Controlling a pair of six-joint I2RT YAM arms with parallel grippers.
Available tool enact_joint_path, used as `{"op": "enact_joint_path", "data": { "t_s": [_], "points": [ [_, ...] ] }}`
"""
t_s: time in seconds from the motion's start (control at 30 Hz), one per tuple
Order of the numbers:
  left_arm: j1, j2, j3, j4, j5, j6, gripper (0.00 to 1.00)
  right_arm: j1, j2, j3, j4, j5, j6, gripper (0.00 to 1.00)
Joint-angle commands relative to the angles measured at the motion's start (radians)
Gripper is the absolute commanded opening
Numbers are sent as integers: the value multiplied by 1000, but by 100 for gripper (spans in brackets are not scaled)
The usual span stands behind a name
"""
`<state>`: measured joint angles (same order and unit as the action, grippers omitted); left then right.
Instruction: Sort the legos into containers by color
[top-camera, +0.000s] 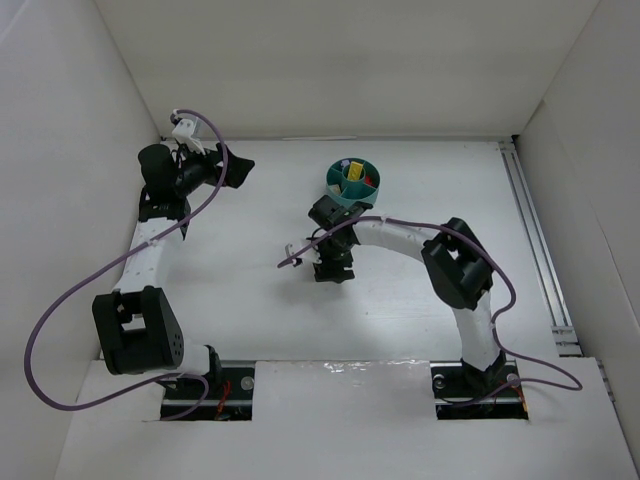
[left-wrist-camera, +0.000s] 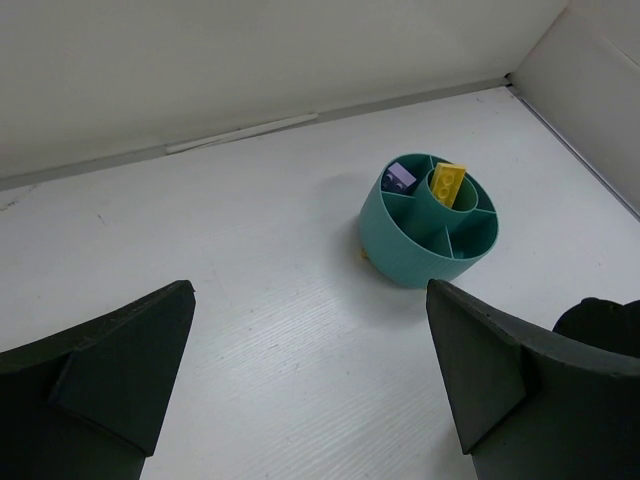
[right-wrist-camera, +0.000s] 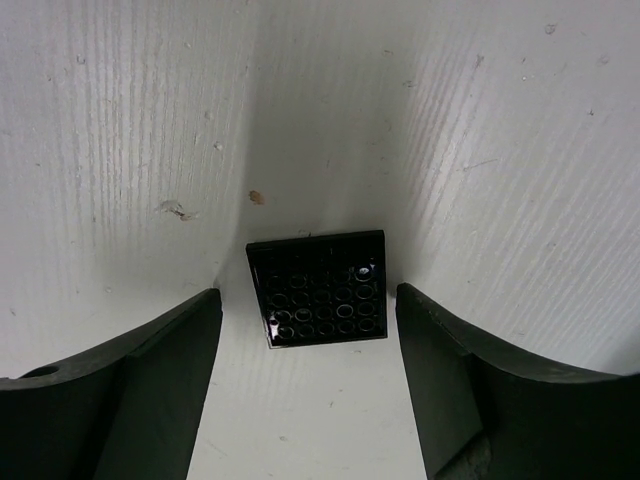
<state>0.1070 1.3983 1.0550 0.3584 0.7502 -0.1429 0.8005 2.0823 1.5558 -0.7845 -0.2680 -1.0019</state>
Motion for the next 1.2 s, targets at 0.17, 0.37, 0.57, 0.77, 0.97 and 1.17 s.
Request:
{"op": "enact_joint_path", "data": {
  "t_s": [0.17, 0.37, 0.57, 0.77, 0.97, 1.17],
  "points": [
    [5, 2, -12, 54, 12, -12, 100, 23, 78, 1, 7, 13, 65, 63],
    [5, 2, -3, 27, 21, -24, 100, 23, 98, 24, -2, 13, 100, 38],
    [23, 11, -2, -58, 21, -75, 100, 13, 35, 101, -25, -54, 222, 25],
    [46, -99, -157, 56, 84, -155, 100, -11, -85, 176, 54, -109, 512, 23],
    [46, -91, -190, 27, 213, -198, 76, -21, -191, 176, 165, -97, 700, 21],
    [-12, -10, -115, -151, 306, -113, 52, -21, -263, 115, 289, -5, 757, 20]
  ]
}}
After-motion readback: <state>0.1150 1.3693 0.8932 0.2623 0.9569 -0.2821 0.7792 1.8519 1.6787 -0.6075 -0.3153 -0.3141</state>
